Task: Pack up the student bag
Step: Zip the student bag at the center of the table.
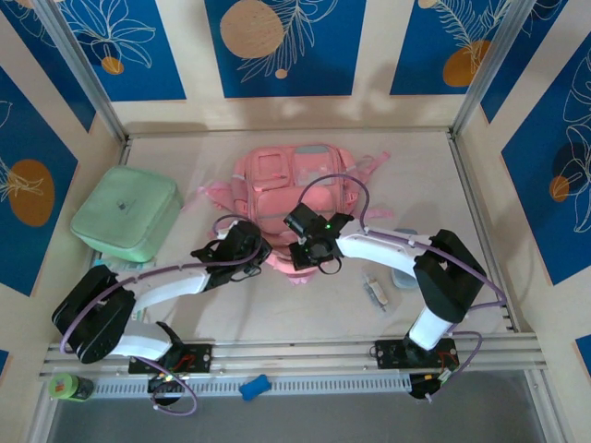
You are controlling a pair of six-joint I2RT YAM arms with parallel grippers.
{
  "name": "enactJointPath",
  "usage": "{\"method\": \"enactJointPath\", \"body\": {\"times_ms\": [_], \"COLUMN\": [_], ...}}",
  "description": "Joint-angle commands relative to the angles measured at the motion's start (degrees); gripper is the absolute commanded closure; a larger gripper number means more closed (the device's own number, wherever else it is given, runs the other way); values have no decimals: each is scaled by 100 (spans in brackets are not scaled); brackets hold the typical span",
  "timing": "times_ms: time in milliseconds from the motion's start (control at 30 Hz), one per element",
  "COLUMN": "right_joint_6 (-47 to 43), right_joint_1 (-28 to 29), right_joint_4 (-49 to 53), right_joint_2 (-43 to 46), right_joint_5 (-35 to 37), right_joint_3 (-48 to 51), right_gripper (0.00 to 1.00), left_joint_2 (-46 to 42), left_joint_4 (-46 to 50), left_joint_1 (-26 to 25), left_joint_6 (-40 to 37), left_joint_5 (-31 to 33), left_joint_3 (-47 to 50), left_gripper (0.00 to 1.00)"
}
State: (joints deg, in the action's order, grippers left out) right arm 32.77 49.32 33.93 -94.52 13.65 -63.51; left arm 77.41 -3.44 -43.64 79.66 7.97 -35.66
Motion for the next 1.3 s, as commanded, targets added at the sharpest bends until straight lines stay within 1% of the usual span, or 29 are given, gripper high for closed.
{"method": "enactJointPath", "body": {"times_ms": [0, 133, 167, 233, 300, 333, 400, 467, 533, 633, 700, 733, 800, 833, 867, 967, 1033, 1100, 1167, 1267], "right_joint_6": [23, -13, -20, -22, -41, -39, 13, 57, 89, 259, 365, 383, 476, 517, 551, 599, 604, 607, 629, 666], "right_joint_1": [-3, -67, -104, -177, -371, -481, -613, -610, -484, -204, -130, -108, -87, -90, -85, -63, -54, -56, -52, -29], "right_joint_4": [480, 746, 824, 954, 1005, 1050, 1190, 1256, 1068, 656, 509, 471, 428, 377, 305, 214, 219, 215, 206, 131], "right_joint_2": [322, 763, 894, 1157, 1397, 1459, 1515, 1486, 1401, 1221, 1089, 1050, 1007, 1022, 1039, 1062, 1039, 1006, 983, 979], "right_joint_5": [273, 263, 242, 237, 64, -32, 34, 42, -320, -716, -745, -713, -612, -601, -613, -580, -504, -446, -371, -324], "right_joint_3": [-106, 181, 279, 464, 693, 755, 835, 726, 540, 239, 85, 42, 30, 64, 104, 163, 189, 198, 207, 251], "right_gripper": [100, 100, 100, 100, 100, 100, 100, 100, 100, 100, 100, 100, 100, 100, 100, 100, 100, 100, 100, 100], "left_joint_2": [-333, -580, -637, -691, -718, -731, -736, -640, -471, -360, -342, -340, -475, -613, -833, -1521, -1784, -1908, -1923, -1847], "left_joint_4": [314, 672, 740, 816, 1012, 1024, 1122, 1362, 1621, 1400, 1471, 1554, 1793, 1895, 1951, 1766, 1849, 1976, 1694, 1126], "left_joint_1": [32, 379, 539, 1033, 1485, 1658, 1931, 2109, 2209, 2227, 2252, 2263, 2203, 2135, 2012, 1577, 1206, 665, 284, -175], "left_joint_6": [-330, -751, -943, -1403, -1736, -1886, -2212, -2575, -2729, -2878, -2990, -3029, -3060, -2921, -2652, -1817, -1467, -1048, -545, 110], "left_joint_5": [396, 307, 248, -197, -532, -613, -746, -822, -902, -954, -944, -1055, -1248, -1213, -1121, -929, -684, -315, -235, -85], "left_joint_3": [-42, -65, -77, -119, -230, -265, -431, -715, -991, -1048, -1101, -1161, -1223, -1162, -1007, -436, -315, -291, -131, 92], "left_gripper": [100, 100, 100, 100, 100, 100, 100, 100, 100, 100, 87, 81, 68, 65, 63, 50, 46, 41, 39, 37]}}
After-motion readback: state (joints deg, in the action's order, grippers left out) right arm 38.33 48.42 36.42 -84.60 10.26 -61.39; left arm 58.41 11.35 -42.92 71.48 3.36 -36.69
